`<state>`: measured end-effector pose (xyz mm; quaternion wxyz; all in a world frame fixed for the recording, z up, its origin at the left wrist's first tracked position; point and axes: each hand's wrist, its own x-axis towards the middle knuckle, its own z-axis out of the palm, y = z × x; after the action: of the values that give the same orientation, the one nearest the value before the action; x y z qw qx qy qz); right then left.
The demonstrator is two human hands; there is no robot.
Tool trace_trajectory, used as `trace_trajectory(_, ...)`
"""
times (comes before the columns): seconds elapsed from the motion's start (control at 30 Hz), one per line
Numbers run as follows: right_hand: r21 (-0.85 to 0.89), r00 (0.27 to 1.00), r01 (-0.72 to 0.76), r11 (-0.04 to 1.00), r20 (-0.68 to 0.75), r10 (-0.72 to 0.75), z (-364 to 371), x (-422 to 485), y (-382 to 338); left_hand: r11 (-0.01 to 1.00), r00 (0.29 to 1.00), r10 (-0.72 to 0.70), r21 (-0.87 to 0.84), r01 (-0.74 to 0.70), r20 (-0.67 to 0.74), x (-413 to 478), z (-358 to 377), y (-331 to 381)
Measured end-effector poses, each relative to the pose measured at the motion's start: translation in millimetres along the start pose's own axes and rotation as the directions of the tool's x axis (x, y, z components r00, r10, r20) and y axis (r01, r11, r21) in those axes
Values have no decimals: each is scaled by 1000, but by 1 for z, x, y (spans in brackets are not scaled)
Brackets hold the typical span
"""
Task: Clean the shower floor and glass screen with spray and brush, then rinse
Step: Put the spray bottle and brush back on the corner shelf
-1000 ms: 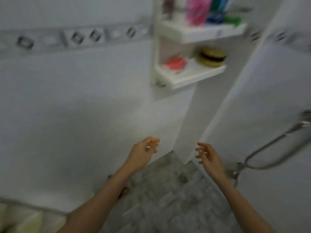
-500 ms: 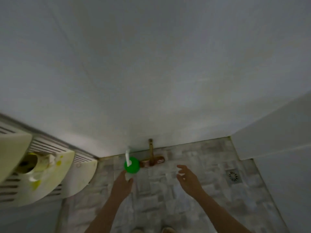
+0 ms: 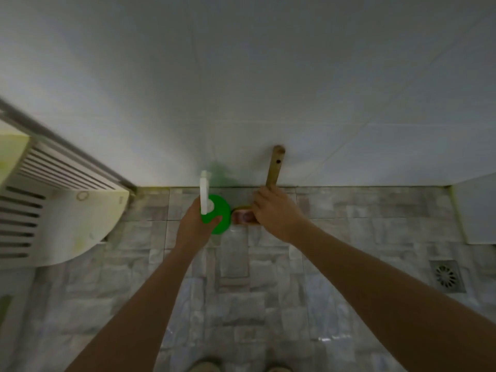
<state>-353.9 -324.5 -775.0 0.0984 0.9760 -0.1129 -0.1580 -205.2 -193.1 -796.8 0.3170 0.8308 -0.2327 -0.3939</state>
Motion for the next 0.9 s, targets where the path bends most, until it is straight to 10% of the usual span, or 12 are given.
trace_trajectory(0.2, -338, 949, 174, 925, 309, -66, 12, 25, 14, 998, 993, 53, 26, -51, -101, 19, 6, -15)
trace_trajectory(0.43, -399, 936, 80, 913, 345, 69, -7, 26, 25, 998, 994, 55, -24, -58, -99, 6, -12, -12)
trace_trajectory(0.9, 172, 935, -354, 919, 75, 346, -197, -82, -29, 976, 957, -14, -211, -50, -291, -207, -184, 82)
